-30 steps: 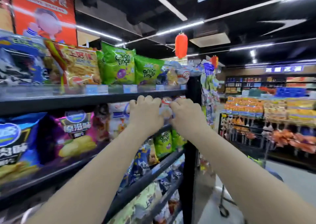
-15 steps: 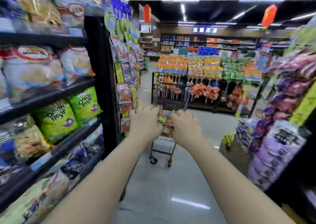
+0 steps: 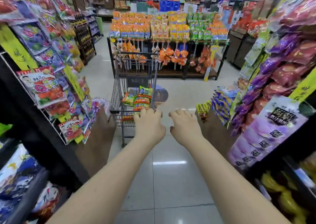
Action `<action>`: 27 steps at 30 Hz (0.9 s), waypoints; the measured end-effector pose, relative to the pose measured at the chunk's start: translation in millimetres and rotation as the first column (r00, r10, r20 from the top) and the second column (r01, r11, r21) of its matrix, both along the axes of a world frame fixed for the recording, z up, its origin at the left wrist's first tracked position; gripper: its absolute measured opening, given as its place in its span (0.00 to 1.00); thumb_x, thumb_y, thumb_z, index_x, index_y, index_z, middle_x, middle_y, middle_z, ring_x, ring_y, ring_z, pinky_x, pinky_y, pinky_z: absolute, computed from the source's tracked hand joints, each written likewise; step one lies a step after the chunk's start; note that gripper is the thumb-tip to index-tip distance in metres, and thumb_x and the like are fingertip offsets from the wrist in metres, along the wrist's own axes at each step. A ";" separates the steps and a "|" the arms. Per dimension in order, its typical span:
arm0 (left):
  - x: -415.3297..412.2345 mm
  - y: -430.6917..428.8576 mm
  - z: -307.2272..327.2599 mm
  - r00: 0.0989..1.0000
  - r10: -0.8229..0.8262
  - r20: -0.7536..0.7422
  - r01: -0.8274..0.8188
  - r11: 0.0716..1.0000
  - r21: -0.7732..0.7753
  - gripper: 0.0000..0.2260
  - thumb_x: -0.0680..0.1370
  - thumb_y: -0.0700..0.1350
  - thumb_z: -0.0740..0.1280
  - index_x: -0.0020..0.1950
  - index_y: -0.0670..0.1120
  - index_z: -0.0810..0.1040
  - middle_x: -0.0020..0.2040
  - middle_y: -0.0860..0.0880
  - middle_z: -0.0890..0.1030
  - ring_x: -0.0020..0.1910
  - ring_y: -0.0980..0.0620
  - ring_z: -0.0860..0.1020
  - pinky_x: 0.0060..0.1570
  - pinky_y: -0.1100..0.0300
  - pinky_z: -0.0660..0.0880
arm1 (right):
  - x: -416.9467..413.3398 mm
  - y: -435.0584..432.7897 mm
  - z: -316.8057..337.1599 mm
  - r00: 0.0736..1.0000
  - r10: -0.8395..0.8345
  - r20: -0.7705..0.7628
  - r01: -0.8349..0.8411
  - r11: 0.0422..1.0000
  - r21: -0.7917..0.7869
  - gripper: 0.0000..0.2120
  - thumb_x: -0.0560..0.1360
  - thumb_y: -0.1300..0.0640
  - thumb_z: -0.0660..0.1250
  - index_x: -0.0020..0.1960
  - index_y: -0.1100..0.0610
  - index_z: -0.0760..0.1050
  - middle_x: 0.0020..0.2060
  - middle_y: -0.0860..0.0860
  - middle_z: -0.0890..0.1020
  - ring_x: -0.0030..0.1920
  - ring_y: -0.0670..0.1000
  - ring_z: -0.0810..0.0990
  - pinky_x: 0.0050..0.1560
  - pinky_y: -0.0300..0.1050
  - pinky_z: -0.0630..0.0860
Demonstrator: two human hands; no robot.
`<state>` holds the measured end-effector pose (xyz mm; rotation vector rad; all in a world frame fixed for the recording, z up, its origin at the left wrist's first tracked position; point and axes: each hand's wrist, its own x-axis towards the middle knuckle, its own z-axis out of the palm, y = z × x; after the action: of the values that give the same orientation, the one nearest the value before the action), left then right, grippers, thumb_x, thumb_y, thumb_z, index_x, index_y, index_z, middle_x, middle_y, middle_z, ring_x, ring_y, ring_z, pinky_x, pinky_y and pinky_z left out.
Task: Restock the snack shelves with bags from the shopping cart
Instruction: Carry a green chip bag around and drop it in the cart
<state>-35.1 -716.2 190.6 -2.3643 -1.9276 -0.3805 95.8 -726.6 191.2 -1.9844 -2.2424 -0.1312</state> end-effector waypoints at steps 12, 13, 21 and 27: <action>60.0 199.0 -93.3 0.997 0.050 0.052 -0.035 0.966 -0.257 0.16 0.76 0.49 0.64 0.64 0.53 0.73 0.61 0.49 0.74 0.63 0.44 0.68 0.60 0.48 0.64 | 67.9 205.6 -83.2 0.998 0.011 -0.068 -0.022 0.985 -0.170 0.17 0.76 0.57 0.63 0.65 0.53 0.69 0.61 0.51 0.73 0.64 0.56 0.69 0.59 0.51 0.66; 63.8 215.7 -99.3 0.995 0.081 0.061 -0.063 0.963 -0.261 0.16 0.76 0.50 0.64 0.64 0.53 0.73 0.60 0.49 0.74 0.63 0.44 0.68 0.59 0.49 0.65 | 74.1 226.7 -88.3 0.997 0.033 -0.077 -0.046 0.983 -0.178 0.17 0.76 0.57 0.63 0.65 0.53 0.69 0.61 0.51 0.73 0.64 0.56 0.69 0.58 0.51 0.66; 63.9 341.8 -117.1 0.929 0.355 0.107 -0.306 0.898 -0.317 0.12 0.75 0.49 0.65 0.59 0.53 0.75 0.59 0.50 0.76 0.63 0.44 0.70 0.58 0.49 0.66 | 91.7 378.5 -115.9 0.967 0.219 -0.132 -0.248 0.926 -0.286 0.17 0.75 0.56 0.64 0.64 0.55 0.70 0.61 0.52 0.75 0.62 0.57 0.71 0.61 0.52 0.68; 26.6 411.9 -137.1 0.847 0.521 0.107 -0.454 0.814 -0.363 0.13 0.74 0.49 0.66 0.59 0.53 0.76 0.56 0.50 0.78 0.61 0.43 0.72 0.58 0.49 0.68 | 50.4 472.7 -134.2 0.923 0.363 -0.125 -0.384 0.876 -0.290 0.19 0.76 0.53 0.64 0.67 0.52 0.69 0.62 0.51 0.74 0.64 0.57 0.70 0.61 0.52 0.67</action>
<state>-8.5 -304.3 53.5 -1.9147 -2.7884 -0.2848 146.2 -253.8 57.0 -1.5955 -2.6841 0.3478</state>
